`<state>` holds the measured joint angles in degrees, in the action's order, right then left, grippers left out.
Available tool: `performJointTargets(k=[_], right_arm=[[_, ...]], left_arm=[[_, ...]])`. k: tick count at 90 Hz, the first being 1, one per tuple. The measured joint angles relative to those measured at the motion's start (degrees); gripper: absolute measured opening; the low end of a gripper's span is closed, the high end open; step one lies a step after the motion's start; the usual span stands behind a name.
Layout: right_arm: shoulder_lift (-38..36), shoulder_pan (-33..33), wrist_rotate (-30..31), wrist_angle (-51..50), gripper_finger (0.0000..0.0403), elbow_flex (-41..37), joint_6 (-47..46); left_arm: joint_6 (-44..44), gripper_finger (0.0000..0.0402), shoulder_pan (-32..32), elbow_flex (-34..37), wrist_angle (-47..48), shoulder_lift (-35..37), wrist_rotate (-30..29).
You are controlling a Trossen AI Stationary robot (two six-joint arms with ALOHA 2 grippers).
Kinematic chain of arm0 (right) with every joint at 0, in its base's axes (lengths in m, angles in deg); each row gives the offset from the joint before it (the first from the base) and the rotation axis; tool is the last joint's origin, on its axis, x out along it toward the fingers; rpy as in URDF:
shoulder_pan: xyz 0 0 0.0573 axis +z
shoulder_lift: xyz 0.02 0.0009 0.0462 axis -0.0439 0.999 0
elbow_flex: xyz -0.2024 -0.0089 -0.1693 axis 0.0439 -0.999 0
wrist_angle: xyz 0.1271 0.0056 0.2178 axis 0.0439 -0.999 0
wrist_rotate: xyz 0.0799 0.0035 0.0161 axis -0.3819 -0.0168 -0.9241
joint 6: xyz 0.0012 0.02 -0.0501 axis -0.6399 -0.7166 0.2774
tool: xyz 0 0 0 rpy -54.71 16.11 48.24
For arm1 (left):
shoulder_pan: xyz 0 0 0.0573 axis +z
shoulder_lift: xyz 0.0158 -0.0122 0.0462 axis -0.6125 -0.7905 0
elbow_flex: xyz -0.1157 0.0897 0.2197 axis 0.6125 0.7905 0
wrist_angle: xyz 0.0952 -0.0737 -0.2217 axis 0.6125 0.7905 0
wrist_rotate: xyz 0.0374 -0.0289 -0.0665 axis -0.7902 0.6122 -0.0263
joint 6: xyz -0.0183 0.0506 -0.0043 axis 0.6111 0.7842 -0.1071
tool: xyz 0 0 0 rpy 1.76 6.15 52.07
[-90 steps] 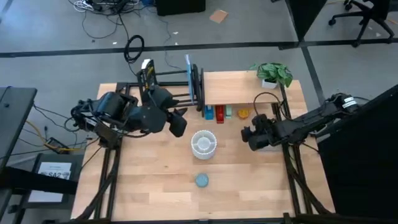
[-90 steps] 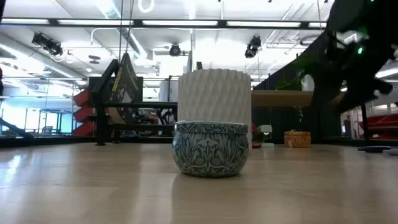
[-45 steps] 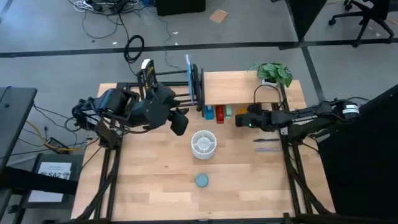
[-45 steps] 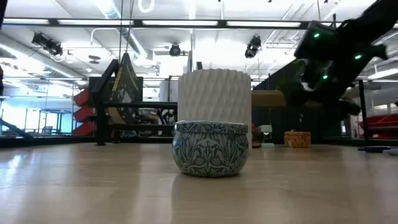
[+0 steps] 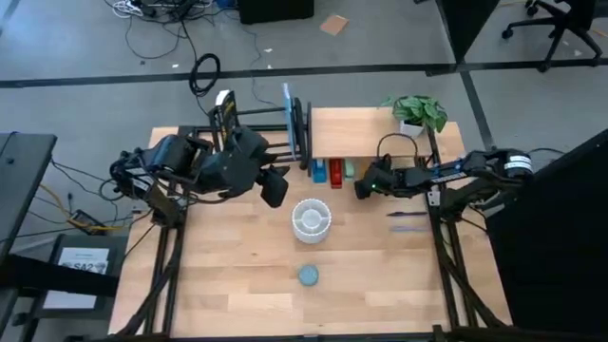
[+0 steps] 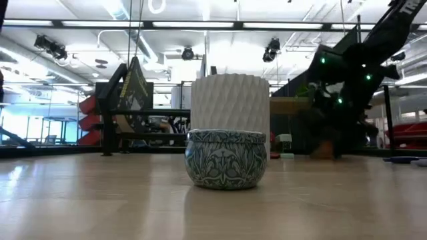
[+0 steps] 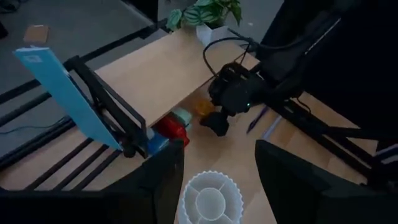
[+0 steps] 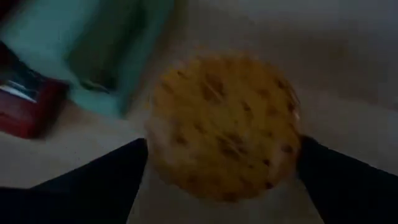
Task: Stock shelves
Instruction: Remove the yellow scented candle from under the shelf
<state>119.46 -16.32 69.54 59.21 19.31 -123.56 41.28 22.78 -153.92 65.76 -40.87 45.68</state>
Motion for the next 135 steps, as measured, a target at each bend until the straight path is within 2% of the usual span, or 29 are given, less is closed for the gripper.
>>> performJointTargets(k=[16, 49, 58, 67, 81, 98, 114, 124, 135], right_arm=[[0.4, 0.8, 0.0, 0.7, 0.0309, 0.1, -0.6], [-2.2, 1.1, -1.0, 0.1, 0.0168, 0.0, -1.0], [-2.4, 1.6, -2.3, 0.0, 0.0146, 0.0, -0.9], [-2.4, 2.8, -3.4, 0.2, 0.0142, 0.0, 0.3], [-2.4, 4.5, -3.5, -0.3, 0.0176, 0.0, 4.8], [-2.4, 4.4, -2.8, 0.5, 0.0285, 0.0, 4.5], [-2.4, 2.7, -2.7, 2.1, 0.0374, 0.0, -0.7], [-2.4, 0.9, -2.7, 1.7, 0.0396, 0.0, -5.9], [-2.4, -0.8, -2.7, 2.0, 0.0391, 0.0, -8.3]], left_arm=[[0.0, 0.0177, 0.0, 0.0, 0.0, 0.0, 0.0], [0.0, 0.0177, 0.0, 0.0, 0.1, 0.0, 0.9], [0.0, 0.0177, 0.0, 0.0, 0.1, 0.0, 0.9], [0.0, 0.0177, 0.0, 0.0, 0.1, 0.0, 1.0], [0.0, 0.0177, 0.0, 0.0, 0.1, 0.0, 1.0], [0.0, 0.0177, 0.0, 0.0, 0.1, 0.0, 1.1], [-0.1, 0.0177, 0.0, 0.0, 0.1, 0.0, 2.2], [0.0, 0.0177, 0.0, 0.0, 0.1, 0.0, 2.4], [0.0, 0.0177, 0.0, 0.0, 0.1, 0.0, 2.4]])
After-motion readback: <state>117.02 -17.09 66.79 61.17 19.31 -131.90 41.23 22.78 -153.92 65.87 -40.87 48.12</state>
